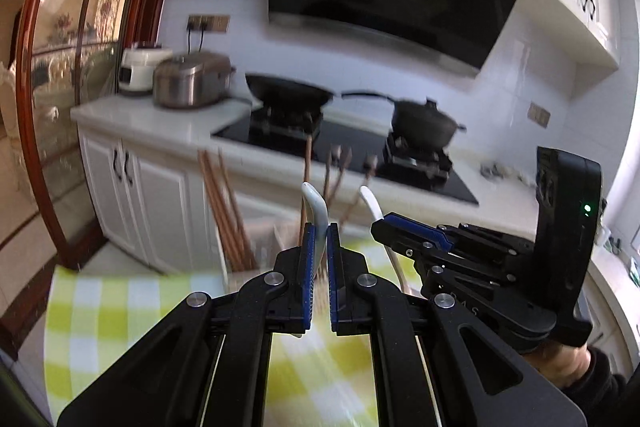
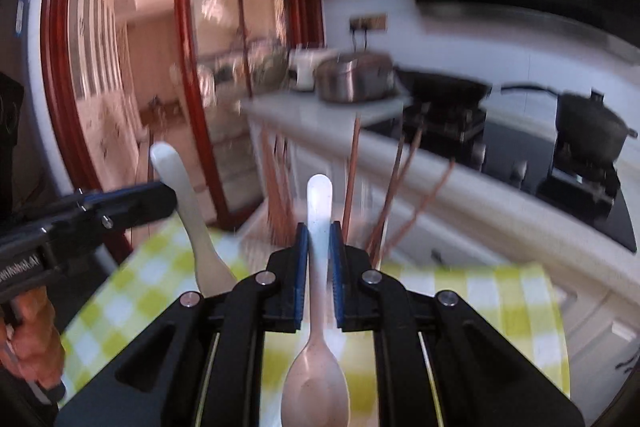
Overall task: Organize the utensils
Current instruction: 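Lower both spoons into the caddy and open both tools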
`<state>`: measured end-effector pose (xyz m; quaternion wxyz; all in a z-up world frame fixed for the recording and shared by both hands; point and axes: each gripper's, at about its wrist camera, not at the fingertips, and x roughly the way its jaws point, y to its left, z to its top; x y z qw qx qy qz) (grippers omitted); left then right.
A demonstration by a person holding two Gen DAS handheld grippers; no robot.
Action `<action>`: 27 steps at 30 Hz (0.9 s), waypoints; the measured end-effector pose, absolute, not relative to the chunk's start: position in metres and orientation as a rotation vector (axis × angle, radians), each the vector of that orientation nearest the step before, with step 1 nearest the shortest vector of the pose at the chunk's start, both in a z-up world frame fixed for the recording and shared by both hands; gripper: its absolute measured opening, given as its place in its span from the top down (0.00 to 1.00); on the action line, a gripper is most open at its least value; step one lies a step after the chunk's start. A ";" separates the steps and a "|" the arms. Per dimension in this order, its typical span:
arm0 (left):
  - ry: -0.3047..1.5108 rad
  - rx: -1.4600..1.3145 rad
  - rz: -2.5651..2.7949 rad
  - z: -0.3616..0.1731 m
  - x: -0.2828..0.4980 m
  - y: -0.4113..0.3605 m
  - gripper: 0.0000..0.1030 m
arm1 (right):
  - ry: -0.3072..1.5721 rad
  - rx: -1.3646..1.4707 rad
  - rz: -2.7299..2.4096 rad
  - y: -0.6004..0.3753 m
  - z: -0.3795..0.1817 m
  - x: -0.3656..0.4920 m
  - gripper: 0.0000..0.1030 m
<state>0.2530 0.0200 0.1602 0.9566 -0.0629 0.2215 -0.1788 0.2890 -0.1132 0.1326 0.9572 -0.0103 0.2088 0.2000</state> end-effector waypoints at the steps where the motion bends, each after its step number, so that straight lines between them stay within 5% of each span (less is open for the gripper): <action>1: 0.442 -0.126 -0.357 0.165 0.262 0.019 0.96 | 0.406 -0.004 0.403 -0.115 0.136 0.298 0.90; 23: 0.488 -0.126 -0.327 0.147 0.347 0.033 0.96 | 0.424 0.018 0.401 -0.093 0.102 0.393 0.89; 27: 0.494 -0.133 -0.337 0.145 0.349 0.033 0.95 | 0.430 -0.001 0.398 -0.093 0.101 0.387 0.69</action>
